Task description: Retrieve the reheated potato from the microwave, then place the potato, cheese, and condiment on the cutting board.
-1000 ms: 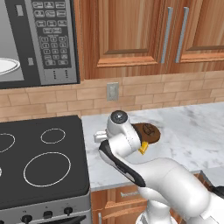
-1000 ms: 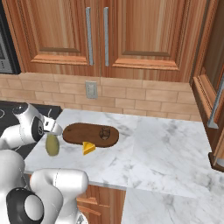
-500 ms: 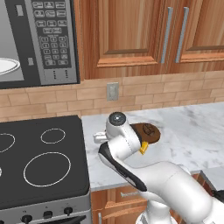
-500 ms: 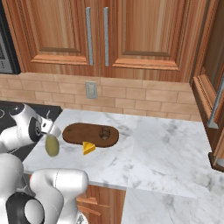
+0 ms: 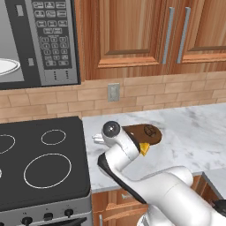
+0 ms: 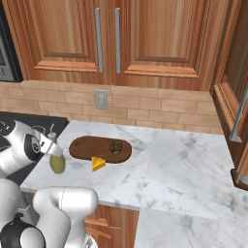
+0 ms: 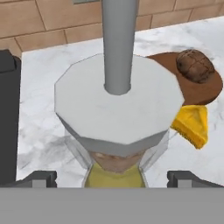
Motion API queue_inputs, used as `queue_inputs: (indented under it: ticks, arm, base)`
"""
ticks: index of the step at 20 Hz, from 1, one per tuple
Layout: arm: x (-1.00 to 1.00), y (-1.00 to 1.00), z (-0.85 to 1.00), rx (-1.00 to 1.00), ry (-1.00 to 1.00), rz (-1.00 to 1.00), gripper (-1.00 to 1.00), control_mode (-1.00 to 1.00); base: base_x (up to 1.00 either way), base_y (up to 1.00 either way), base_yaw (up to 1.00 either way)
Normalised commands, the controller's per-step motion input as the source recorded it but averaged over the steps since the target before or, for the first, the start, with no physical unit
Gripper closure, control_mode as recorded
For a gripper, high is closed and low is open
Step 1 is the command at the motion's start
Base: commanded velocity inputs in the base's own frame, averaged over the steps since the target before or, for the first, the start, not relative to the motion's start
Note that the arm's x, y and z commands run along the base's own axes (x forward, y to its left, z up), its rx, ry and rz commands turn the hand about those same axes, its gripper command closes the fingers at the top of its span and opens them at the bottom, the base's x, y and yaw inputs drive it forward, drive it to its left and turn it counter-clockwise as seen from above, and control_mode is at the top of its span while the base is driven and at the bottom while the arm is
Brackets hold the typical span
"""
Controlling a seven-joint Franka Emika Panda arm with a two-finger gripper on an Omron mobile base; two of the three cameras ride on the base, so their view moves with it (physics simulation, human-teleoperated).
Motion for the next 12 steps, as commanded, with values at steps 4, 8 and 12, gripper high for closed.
queue_inputs:
  ticks: [4, 8, 12]
  arm:
    - [0.05, 0.0, 0.0, 0.0, -0.04, -0.08, -1.0, -1.0]
    - [0.0, 0.0, 0.0, 0.0, -0.04, -0.06, -1.0, -1.0]
    - [-0.08, 0.0, 0.0, 0.0, -0.12, -0.04, -1.0, -1.0]
  base:
    - [0.0, 0.0, 0.0]
    - [0.0, 0.0, 0.0]
    - [0.0, 0.0, 0.0]
